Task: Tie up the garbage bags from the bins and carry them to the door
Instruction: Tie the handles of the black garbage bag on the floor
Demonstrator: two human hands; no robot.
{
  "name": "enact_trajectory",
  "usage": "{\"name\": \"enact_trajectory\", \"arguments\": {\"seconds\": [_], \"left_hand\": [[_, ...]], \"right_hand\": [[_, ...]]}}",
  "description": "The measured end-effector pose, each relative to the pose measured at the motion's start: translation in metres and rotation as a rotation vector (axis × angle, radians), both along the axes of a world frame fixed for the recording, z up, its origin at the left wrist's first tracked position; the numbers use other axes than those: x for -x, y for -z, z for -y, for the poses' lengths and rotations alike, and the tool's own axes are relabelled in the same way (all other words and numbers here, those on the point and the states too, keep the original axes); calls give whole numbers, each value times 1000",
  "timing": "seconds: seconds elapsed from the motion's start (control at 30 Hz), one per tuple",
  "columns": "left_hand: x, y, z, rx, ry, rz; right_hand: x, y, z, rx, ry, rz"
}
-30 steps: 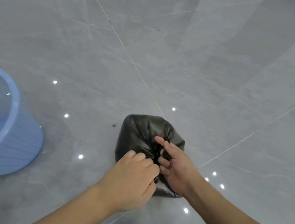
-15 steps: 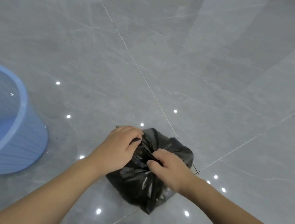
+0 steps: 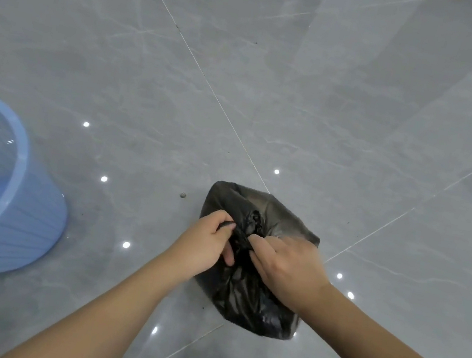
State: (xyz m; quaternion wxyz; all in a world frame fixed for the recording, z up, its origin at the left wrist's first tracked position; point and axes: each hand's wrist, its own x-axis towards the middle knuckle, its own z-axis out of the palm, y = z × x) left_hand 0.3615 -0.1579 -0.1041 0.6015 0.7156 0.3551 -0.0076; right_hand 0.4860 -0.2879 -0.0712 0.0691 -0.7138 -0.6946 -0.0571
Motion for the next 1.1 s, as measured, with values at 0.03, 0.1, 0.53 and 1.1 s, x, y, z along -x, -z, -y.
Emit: {"name": "enact_trajectory", "arguments": {"seconds": [0.03,0.1,0.53,1.1], "left_hand": [[-1,0,0,22,-1,-4],[-3,0,-1,71,-11,-15],[25,-9,23,-400,42,-130],[11,4,7,-910,238,-159]], "right_hand": [[-2,0,0,-23,-12,-3],[-6,0,-1,-69,-39,-19],[-31,-4,-9,578,586,-887],[-40,-8,-15,781,626,-1398]]}}
